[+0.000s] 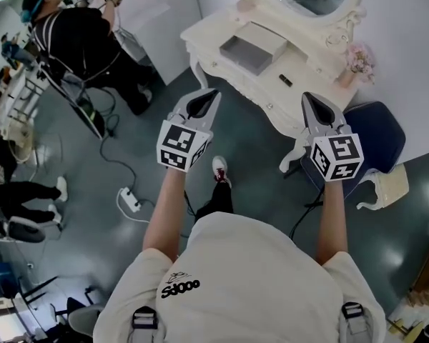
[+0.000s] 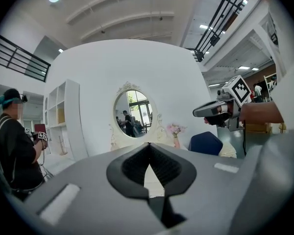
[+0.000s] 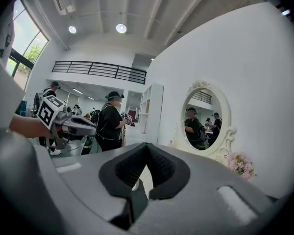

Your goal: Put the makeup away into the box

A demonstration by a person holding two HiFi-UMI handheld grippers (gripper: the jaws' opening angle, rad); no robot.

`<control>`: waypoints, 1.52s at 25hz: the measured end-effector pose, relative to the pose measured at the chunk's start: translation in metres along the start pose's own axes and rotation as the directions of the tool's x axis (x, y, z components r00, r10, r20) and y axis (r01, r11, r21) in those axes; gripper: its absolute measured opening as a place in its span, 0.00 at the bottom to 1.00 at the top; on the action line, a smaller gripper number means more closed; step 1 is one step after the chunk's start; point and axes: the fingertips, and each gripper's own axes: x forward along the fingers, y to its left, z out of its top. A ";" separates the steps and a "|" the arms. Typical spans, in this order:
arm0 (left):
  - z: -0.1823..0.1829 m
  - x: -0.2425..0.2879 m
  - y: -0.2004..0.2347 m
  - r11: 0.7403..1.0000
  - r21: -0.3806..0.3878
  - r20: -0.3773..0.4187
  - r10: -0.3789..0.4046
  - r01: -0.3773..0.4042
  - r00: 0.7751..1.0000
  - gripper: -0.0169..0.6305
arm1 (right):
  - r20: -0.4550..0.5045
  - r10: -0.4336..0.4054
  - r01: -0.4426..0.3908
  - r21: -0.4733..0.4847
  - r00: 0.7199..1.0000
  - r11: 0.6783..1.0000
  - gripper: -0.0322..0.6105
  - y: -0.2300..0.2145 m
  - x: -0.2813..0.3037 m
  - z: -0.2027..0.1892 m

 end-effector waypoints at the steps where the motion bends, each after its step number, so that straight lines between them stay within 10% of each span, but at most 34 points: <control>1: -0.003 0.011 0.014 1.000 -0.010 0.001 0.002 -0.002 1.000 0.05 | 0.000 -0.007 0.007 -0.001 1.000 1.000 0.05 -0.007 0.014 0.001; 19: -0.022 0.185 0.214 0.997 -0.030 -0.013 -0.071 0.071 0.997 0.05 | -0.104 -0.156 0.156 -0.013 0.982 0.988 0.05 -0.097 0.243 0.010; 38: -0.084 0.274 0.230 0.975 -0.125 -0.119 -0.196 0.181 0.973 0.05 | -0.407 -0.168 0.183 -0.004 0.898 0.983 0.18 -0.153 0.286 -0.106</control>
